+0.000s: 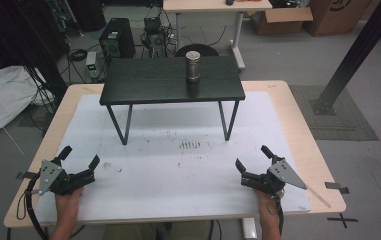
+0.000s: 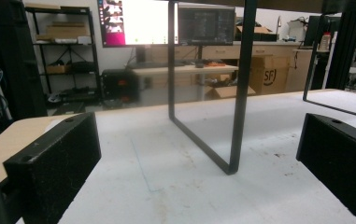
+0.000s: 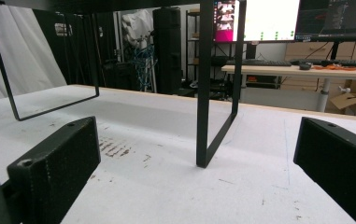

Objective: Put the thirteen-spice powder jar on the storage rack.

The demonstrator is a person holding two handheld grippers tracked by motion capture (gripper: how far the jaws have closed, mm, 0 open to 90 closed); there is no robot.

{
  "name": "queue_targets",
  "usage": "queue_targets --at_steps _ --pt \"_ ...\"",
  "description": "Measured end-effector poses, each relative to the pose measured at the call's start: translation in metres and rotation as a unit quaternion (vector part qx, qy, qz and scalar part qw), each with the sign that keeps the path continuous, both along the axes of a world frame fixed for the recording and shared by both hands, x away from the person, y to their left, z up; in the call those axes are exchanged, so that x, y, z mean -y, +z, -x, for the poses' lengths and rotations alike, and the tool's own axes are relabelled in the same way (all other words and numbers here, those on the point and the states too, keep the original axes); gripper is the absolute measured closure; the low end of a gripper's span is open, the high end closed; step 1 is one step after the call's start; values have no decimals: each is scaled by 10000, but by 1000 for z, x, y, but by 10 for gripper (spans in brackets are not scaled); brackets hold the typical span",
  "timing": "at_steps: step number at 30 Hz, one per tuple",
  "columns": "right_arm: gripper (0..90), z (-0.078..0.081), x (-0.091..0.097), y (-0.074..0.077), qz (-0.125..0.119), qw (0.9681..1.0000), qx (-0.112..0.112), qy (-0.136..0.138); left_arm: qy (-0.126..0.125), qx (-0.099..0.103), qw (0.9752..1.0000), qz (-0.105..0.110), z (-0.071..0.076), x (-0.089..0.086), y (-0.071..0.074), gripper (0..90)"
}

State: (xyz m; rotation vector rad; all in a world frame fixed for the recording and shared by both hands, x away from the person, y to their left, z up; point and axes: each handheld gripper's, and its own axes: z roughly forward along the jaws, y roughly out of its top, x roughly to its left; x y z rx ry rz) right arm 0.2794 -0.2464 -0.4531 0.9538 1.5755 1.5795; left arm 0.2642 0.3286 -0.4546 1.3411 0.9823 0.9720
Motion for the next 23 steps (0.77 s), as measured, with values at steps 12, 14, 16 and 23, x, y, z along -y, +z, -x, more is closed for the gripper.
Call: queue_targets --at_steps 12,14,16,23 --pt "5 5 -2 -2 73 9997 215 -73 1 1 10000 -6 0 0 0 3" --pt "4 5 -2 -2 64 9997 226 -76 0 2 10000 1 0 0 0 2" --pt "4 5 -2 -2 73 9997 217 -76 -1 1 10000 -4 0 0 0 3" --pt "4 4 -2 -2 69 9998 187 -73 1 0 10000 3 0 0 0 2"
